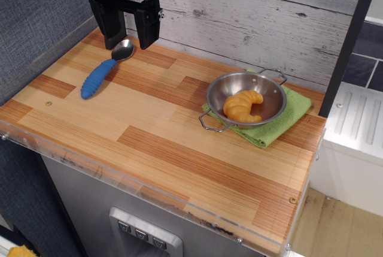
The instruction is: Put the croissant on the left side of the pan
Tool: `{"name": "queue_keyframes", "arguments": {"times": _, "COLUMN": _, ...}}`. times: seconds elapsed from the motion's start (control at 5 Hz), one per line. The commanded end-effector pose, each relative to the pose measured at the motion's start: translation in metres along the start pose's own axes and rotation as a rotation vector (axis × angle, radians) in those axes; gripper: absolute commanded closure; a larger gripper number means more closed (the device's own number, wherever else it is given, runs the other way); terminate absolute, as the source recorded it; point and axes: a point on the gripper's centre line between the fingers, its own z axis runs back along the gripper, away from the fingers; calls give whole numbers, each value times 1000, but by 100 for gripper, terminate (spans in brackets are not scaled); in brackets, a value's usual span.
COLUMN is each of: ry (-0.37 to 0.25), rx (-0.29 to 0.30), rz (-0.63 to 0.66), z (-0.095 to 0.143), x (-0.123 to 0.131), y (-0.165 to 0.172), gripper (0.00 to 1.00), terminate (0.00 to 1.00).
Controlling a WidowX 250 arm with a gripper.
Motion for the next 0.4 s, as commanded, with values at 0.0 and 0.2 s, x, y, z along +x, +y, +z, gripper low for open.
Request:
{"name": "queue_keyframes", "arguments": {"times": 0.0, "ry": 0, "rx": 0, "rz": 0, "z": 0, "x": 0, "y": 0, "gripper": 0, "terminate": 0}}
{"name": "queue_keyframes", "arguments": {"times": 0.2, "ry": 4, "rx": 49, "rz": -20, "z": -4, "x": 15, "y": -37, "gripper": 0, "terminate": 0}}
